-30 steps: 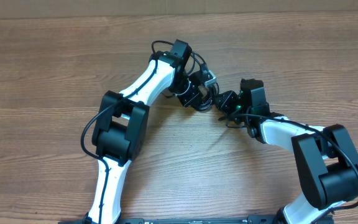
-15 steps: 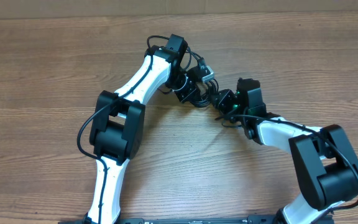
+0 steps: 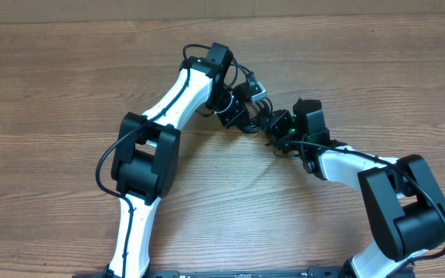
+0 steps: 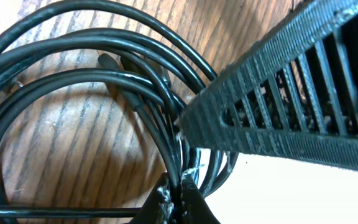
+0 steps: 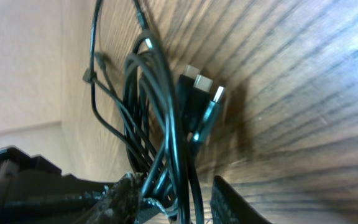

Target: Untangle cables

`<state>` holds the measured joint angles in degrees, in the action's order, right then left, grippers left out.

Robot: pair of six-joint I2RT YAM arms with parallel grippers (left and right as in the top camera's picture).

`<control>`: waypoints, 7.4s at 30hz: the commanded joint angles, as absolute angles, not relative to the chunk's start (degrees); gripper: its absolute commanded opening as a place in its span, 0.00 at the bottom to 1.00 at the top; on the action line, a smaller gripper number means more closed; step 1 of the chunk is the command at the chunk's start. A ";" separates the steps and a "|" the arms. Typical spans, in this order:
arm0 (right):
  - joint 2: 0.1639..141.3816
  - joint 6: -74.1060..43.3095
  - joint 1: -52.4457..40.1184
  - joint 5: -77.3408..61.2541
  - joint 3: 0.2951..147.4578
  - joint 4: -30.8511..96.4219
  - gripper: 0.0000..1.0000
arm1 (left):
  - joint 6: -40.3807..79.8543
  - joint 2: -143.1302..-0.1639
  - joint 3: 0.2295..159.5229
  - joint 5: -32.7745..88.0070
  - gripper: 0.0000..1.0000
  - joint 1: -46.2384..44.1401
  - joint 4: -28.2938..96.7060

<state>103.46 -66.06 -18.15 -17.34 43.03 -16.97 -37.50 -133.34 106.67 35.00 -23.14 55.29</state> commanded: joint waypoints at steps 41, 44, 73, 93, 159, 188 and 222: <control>103.81 -60.95 -18.35 -15.57 42.96 -14.46 0.04 | -38.54 -134.34 108.20 45.56 0.04 -20.88 55.75; 103.81 -58.02 -18.26 -16.64 42.96 -13.98 0.04 | -38.13 -134.34 108.20 44.62 0.04 -19.97 55.68; 103.81 -55.20 -17.87 -9.85 42.96 -12.51 0.04 | -21.04 -134.34 112.36 59.61 0.04 3.25 58.57; 103.81 -48.36 -13.58 -20.36 43.64 -12.91 0.04 | -19.99 -134.34 118.41 31.55 0.83 -5.69 67.33; 103.81 -42.94 -6.24 -28.32 43.55 -8.19 0.04 | -60.07 -141.86 112.03 34.26 0.04 -27.88 61.21; 103.81 -46.06 -7.44 -27.92 43.46 -8.71 0.59 | -56.95 -138.74 124.99 37.56 0.04 -24.29 72.01; 106.28 -47.94 -15.05 -17.96 43.46 -15.55 0.04 | -56.51 -138.72 126.28 42.13 0.04 -23.27 72.79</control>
<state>105.62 -48.38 -14.90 -17.19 43.29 -15.38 -57.14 -141.12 123.76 37.58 -24.10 72.44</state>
